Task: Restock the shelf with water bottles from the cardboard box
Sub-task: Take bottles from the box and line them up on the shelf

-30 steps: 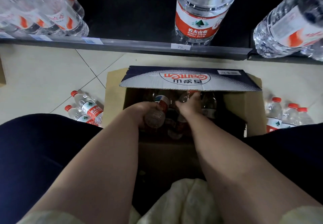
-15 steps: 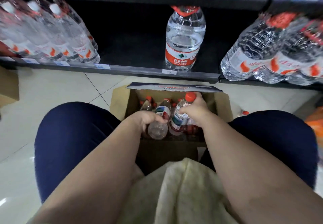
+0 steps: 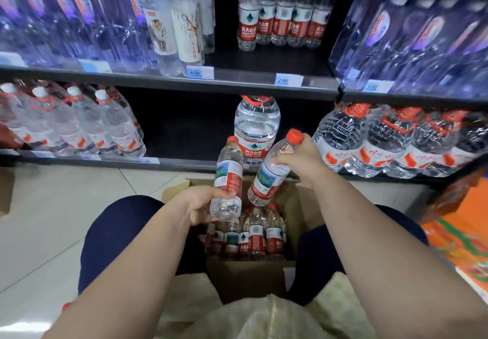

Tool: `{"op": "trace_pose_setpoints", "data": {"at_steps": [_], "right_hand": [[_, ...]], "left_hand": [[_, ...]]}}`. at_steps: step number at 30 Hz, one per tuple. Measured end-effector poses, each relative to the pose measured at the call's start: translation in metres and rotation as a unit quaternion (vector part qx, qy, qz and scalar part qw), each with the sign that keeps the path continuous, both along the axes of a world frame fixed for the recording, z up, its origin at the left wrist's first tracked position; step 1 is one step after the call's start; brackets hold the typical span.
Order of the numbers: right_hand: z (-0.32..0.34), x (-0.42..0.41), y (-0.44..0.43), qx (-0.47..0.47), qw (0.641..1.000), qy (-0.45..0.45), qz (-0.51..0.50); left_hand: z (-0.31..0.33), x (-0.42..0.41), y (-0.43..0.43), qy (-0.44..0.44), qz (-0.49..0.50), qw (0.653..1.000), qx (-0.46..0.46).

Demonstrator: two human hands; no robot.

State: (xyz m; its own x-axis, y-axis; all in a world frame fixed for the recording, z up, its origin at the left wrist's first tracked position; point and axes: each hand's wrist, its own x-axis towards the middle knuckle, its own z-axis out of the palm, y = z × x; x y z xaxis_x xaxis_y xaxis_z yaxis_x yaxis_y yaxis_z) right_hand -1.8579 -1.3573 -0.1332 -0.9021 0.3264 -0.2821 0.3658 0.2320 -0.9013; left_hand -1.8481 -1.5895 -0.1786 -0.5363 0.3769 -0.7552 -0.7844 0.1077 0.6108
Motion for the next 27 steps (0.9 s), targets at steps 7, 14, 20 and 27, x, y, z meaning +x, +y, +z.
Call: {"op": "trace_pose_setpoints", "data": {"at_steps": [7,14,20,27], "right_hand": [[0.034,-0.012,0.015,-0.034,0.995,0.096,-0.001],[0.049,-0.016,0.026,-0.049,0.989,0.142,0.005],[0.082,-0.028,0.036,-0.043,0.984,0.171,0.014],[0.108,-0.040,0.033,-0.045,0.981,0.187,0.027]], "left_hand": [[0.029,-0.025,0.018,0.102,0.058,0.993,0.020],[0.053,-0.030,0.047,0.154,0.139,0.978,0.034],[0.073,-0.041,0.056,0.185,0.173,0.964,0.079],[0.093,-0.057,0.054,0.225,0.164,0.955,0.102]]}}
